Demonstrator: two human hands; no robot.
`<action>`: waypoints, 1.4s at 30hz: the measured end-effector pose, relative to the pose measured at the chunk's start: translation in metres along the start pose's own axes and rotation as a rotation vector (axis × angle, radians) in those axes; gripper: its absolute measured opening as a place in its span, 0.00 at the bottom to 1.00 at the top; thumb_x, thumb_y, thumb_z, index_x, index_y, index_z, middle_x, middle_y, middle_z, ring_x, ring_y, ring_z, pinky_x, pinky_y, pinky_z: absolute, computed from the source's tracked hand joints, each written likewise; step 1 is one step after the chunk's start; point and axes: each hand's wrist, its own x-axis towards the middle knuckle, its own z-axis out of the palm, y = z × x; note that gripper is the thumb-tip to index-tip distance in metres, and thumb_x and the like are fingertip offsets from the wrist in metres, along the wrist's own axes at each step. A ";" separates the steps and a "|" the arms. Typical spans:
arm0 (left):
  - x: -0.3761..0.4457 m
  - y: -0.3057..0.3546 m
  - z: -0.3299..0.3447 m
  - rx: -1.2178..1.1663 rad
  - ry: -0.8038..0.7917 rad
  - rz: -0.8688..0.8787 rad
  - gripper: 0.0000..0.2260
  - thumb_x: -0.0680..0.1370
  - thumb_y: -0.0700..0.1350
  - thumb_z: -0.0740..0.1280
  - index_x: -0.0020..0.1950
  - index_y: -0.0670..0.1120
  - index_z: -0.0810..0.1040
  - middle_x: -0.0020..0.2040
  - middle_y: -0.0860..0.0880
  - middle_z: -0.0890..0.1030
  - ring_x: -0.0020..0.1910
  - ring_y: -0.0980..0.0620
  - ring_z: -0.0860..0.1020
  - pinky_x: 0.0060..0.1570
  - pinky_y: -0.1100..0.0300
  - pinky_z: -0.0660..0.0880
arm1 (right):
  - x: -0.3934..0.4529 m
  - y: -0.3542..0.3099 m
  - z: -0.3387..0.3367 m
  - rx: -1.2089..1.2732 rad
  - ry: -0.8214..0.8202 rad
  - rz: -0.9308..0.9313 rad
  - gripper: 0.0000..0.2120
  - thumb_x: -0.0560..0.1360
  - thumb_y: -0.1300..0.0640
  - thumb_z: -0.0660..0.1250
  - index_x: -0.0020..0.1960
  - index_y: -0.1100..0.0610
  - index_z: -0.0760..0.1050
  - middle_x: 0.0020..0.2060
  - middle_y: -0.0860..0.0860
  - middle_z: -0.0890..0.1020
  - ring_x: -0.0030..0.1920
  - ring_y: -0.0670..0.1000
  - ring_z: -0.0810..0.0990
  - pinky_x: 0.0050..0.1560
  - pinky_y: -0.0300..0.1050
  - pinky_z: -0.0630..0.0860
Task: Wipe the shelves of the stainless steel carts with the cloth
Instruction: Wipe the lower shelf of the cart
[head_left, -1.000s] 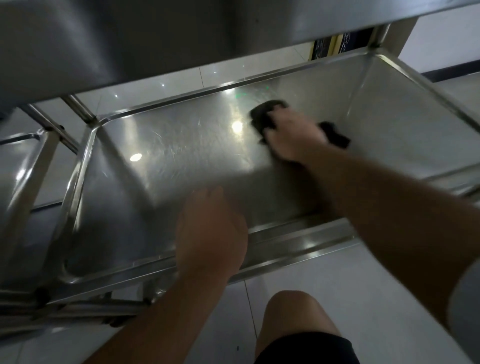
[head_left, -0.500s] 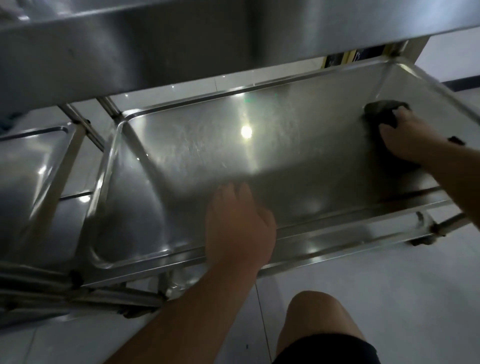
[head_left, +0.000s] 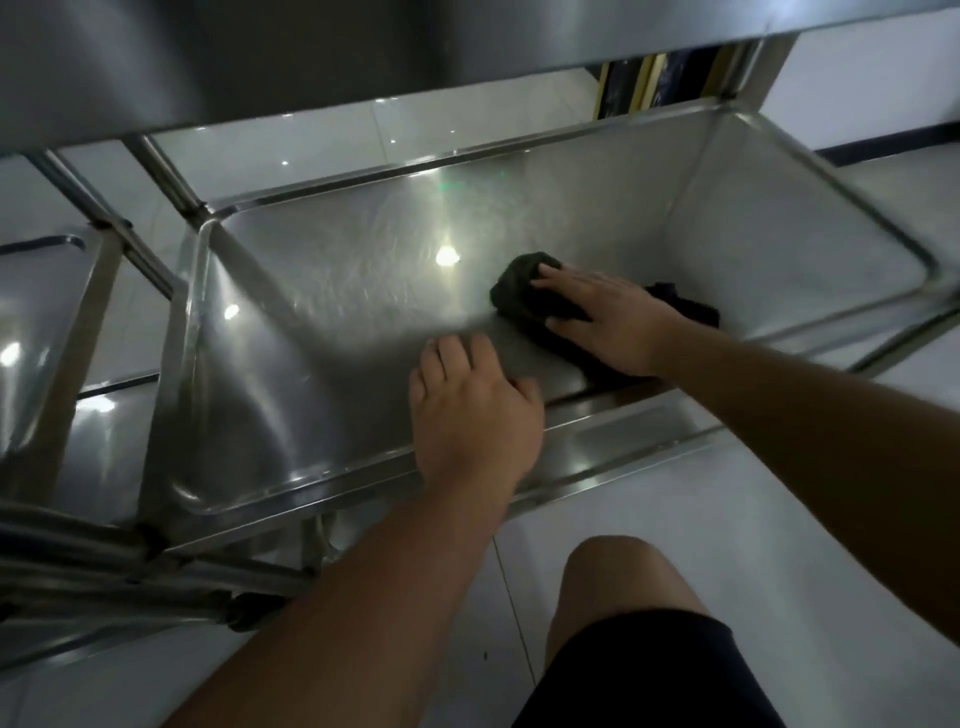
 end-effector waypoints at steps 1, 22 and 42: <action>0.000 0.000 -0.001 -0.002 -0.013 0.001 0.21 0.80 0.55 0.58 0.69 0.46 0.72 0.68 0.42 0.72 0.70 0.40 0.69 0.72 0.45 0.65 | -0.020 0.018 -0.005 -0.009 0.021 0.089 0.28 0.85 0.40 0.58 0.83 0.42 0.57 0.83 0.43 0.57 0.83 0.50 0.57 0.81 0.52 0.52; -0.001 -0.002 -0.009 0.016 -0.122 0.069 0.28 0.81 0.52 0.54 0.76 0.37 0.67 0.76 0.33 0.67 0.76 0.34 0.63 0.74 0.41 0.59 | -0.088 -0.021 0.019 -0.060 0.125 0.395 0.32 0.83 0.35 0.57 0.83 0.45 0.58 0.84 0.46 0.57 0.83 0.51 0.53 0.82 0.56 0.47; 0.002 0.001 -0.008 0.059 -0.061 0.008 0.25 0.83 0.55 0.55 0.78 0.46 0.65 0.74 0.42 0.67 0.72 0.40 0.66 0.72 0.44 0.63 | -0.098 0.027 0.018 -0.080 0.255 -0.057 0.37 0.76 0.25 0.57 0.78 0.44 0.68 0.78 0.43 0.69 0.78 0.48 0.67 0.75 0.51 0.66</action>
